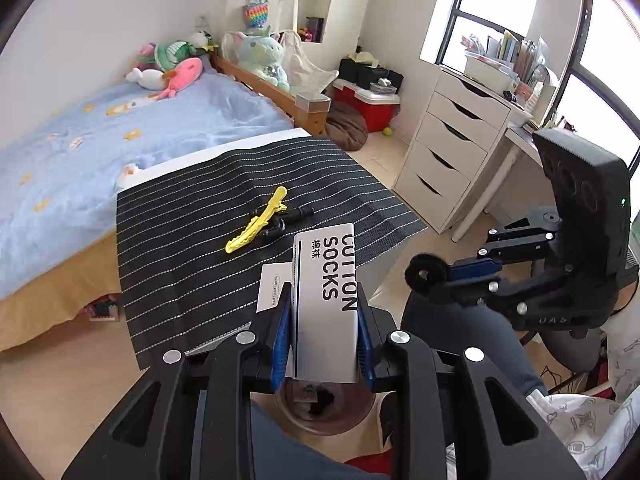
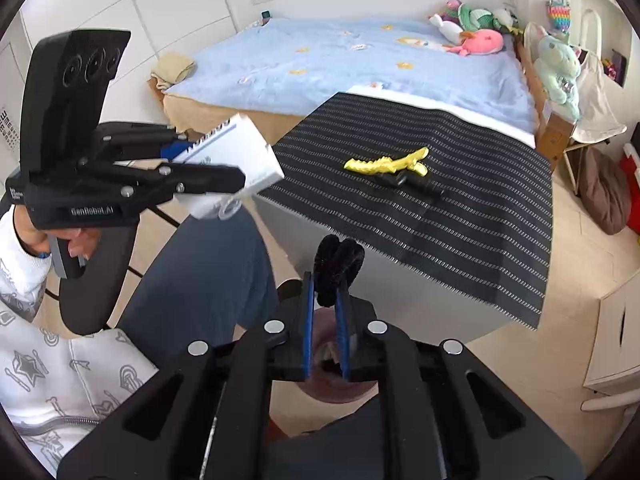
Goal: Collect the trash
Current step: 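Carry the black scrunchie over the pink bin and open the right gripper while the left gripper holds the box, then lower the COTTON SOCKS box over the pink bin and open the left gripper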
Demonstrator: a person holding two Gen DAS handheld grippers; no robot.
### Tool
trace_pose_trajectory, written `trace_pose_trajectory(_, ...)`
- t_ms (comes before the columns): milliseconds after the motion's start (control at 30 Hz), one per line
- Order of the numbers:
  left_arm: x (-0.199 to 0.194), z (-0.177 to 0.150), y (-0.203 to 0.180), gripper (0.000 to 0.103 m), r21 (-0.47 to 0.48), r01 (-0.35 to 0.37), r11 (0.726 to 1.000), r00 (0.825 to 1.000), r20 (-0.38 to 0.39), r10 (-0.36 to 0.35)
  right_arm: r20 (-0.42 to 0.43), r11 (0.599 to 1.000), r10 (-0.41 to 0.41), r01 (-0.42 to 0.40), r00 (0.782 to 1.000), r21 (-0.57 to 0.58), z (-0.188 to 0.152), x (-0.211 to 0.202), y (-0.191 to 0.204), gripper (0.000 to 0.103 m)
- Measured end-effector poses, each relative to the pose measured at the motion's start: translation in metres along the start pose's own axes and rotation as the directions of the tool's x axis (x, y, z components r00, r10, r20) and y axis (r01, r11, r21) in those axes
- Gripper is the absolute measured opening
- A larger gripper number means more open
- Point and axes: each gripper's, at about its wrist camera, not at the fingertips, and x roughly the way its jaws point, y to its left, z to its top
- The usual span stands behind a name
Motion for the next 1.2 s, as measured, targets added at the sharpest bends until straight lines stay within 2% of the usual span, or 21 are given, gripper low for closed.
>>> trace_pose_trajectory(33, 0.0, -0.001, 0.0, 0.027, -0.003, -0.001, 1.0, 1.0, -0.001, 0.001, -0.001, 1.0, -0.005, 0.005, 1.0, 0.008, -0.002, 0.001, -0.001, 0.059)
trace_pose_trajectory(67, 0.0, -0.001, 0.001, 0.027, -0.005, -0.001, 1.0, 1.0, -0.003, 0.001, 0.002, 1.0, -0.007, 0.007, 1.0, 0.017, -0.004, 0.001, -0.002, 0.07)
trace_pose_trajectory(100, 0.0, -0.002, 0.0, 0.027, -0.005, -0.002, 1.0, 1.0, -0.004, 0.002, 0.01, 1.0, -0.005, 0.004, 1.0, 0.031, -0.005, 0.0, -0.003, 0.078)
trace_pose_trajectory(200, 0.001, -0.003, 0.0, 0.027, -0.006, 0.001, 1.0, 1.0, -0.006, -0.001, 0.016, 0.998, -0.025, 0.024, 1.0, 0.052, -0.003, -0.003, -0.005, 0.091)
trace_pose_trajectory(333, 0.002, -0.004, -0.002, 0.027, -0.003, 0.01, 1.0, 1.0, -0.012, -0.01, 0.028, 0.995, -0.043, 0.04, 0.999, 0.087, -0.001, -0.006, -0.01, 0.095)
trace_pose_trajectory(600, -0.002, -0.002, -0.007, 0.027, 0.007, 0.029, 1.0, 1.0, -0.005, -0.029, 0.056, 0.991, -0.071, 0.064, 0.996, 0.116, 0.005, -0.013, -0.013, 0.097)
trace_pose_trajectory(1200, 0.012, -0.007, -0.028, 0.027, 0.064, 0.042, 0.997, 0.998, -0.05, -0.039, 0.103, 0.975, -0.136, 0.115, 0.985, 0.188, -0.005, -0.034, -0.034, 0.097)
